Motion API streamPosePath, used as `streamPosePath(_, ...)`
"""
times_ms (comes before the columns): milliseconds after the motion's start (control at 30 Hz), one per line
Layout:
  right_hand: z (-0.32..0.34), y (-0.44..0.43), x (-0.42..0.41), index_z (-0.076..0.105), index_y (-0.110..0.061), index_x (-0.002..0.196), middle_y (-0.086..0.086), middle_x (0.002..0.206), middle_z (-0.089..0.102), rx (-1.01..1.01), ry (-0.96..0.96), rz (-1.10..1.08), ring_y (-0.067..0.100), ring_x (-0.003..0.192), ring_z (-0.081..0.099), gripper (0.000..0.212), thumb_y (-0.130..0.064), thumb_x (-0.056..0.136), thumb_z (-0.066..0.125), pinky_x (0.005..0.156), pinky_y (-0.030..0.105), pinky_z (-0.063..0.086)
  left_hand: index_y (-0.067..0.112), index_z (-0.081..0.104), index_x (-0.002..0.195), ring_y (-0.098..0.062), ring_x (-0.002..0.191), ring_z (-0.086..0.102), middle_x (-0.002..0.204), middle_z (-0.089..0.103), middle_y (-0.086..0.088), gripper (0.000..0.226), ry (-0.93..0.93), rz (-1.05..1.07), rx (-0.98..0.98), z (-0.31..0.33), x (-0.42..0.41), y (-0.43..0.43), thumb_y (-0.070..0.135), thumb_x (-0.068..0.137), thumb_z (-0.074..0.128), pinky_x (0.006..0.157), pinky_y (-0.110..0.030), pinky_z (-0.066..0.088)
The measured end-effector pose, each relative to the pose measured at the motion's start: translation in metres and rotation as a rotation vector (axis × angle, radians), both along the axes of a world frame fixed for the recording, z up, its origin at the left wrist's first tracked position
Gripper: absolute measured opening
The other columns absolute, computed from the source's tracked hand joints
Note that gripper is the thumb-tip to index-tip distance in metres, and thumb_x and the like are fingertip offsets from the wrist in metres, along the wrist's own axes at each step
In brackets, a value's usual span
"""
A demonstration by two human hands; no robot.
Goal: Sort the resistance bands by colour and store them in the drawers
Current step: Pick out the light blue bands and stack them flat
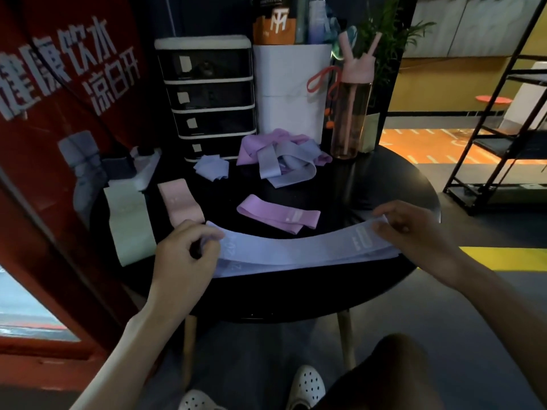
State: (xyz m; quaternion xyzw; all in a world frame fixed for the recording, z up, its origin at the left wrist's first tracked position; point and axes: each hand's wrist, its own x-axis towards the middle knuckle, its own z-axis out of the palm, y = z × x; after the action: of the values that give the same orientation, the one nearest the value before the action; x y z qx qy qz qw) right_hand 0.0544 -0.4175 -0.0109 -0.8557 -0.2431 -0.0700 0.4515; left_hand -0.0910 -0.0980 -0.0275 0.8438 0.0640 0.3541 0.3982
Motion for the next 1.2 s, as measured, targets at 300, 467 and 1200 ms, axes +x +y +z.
streamPosePath(300, -0.013, -0.005, 0.008, 0.061, -0.039, 0.089, -0.008, 0.08, 0.048, -0.23, -0.085, -0.034, 0.002, 0.076, 0.049, 0.024, -0.016, 0.089, 0.069, 0.07, 0.017, 0.04, 0.02, 0.07, 0.073, -0.013, 0.082, 0.05, 0.081, 0.051, -0.003, 0.018, 0.029, -0.013, 0.155, -0.011, 0.001, 0.005, 0.014, 0.085, 0.059, 0.077, -0.007, 0.035)
streamPosePath(467, -0.003, -0.016, 0.008, 0.061, -0.043, 0.109, -0.009, 0.12, 0.052, -0.316, -0.083, 0.189, 0.011, 0.12, 0.047, 0.035, -0.034, 0.08, 0.077, 0.098, 0.033, 0.043, 0.028, 0.073, 0.096, -0.012, 0.116, 0.045, 0.119, 0.051, 0.008, 0.031, 0.153, -0.185, 0.475, -0.01, 0.004, 0.019, 0.049, 0.08, 0.056, 0.101, -0.024, 0.027)
streamPosePath(1200, 0.005, 0.006, 0.003, 0.062, -0.037, 0.103, -0.012, 0.121, 0.052, -0.385, -0.11, 0.121, 0.014, 0.122, 0.043, 0.023, -0.046, 0.083, 0.07, 0.103, 0.043, 0.038, 0.035, 0.07, 0.111, -0.008, 0.115, 0.053, 0.119, 0.055, 0.019, 0.04, 0.21, -0.327, 0.504, 0.002, 0.018, 0.033, 0.061, 0.086, 0.053, 0.1, -0.041, 0.04)
